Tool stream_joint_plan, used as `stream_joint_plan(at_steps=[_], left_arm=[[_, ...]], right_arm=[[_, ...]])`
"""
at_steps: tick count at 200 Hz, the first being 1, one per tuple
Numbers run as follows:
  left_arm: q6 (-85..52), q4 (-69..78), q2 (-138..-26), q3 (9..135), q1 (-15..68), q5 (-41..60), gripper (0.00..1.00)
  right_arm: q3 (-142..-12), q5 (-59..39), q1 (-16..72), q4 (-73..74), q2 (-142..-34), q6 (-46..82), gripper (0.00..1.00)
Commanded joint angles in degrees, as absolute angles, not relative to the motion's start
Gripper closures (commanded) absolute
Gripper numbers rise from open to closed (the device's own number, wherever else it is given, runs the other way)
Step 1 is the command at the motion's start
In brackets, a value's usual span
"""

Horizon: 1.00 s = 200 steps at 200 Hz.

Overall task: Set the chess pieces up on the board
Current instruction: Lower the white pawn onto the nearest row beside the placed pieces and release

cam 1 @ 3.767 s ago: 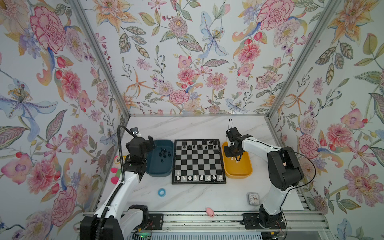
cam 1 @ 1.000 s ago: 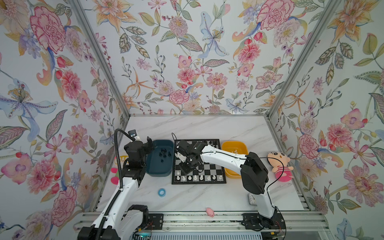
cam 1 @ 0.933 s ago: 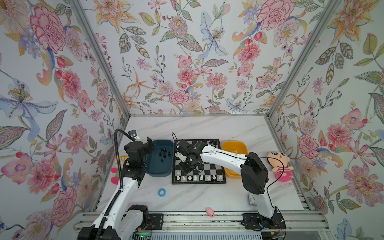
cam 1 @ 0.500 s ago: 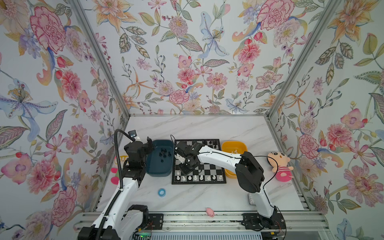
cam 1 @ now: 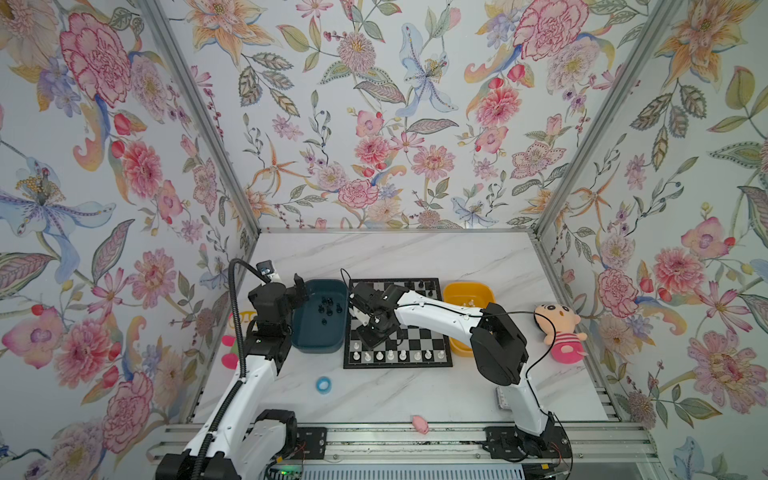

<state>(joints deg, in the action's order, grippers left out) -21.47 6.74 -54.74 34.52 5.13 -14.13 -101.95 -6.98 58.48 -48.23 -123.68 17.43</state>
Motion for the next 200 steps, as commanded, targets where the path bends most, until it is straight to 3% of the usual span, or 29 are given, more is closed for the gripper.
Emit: stream_joint_plan(at_steps=[1,200], left_arm=[[-20.8,7.6,-54.0,33.5,4.7,-14.8,0.07],[-20.8,7.9,-53.6,33.2,4.7,-14.9,0.07]], right_arm=[[-103.4,-6.0,58.6,-48.9,-125.0,18.4,1.0],[-104.3,-6.4,58.5,-47.3,-126.5,19.2,0.99]])
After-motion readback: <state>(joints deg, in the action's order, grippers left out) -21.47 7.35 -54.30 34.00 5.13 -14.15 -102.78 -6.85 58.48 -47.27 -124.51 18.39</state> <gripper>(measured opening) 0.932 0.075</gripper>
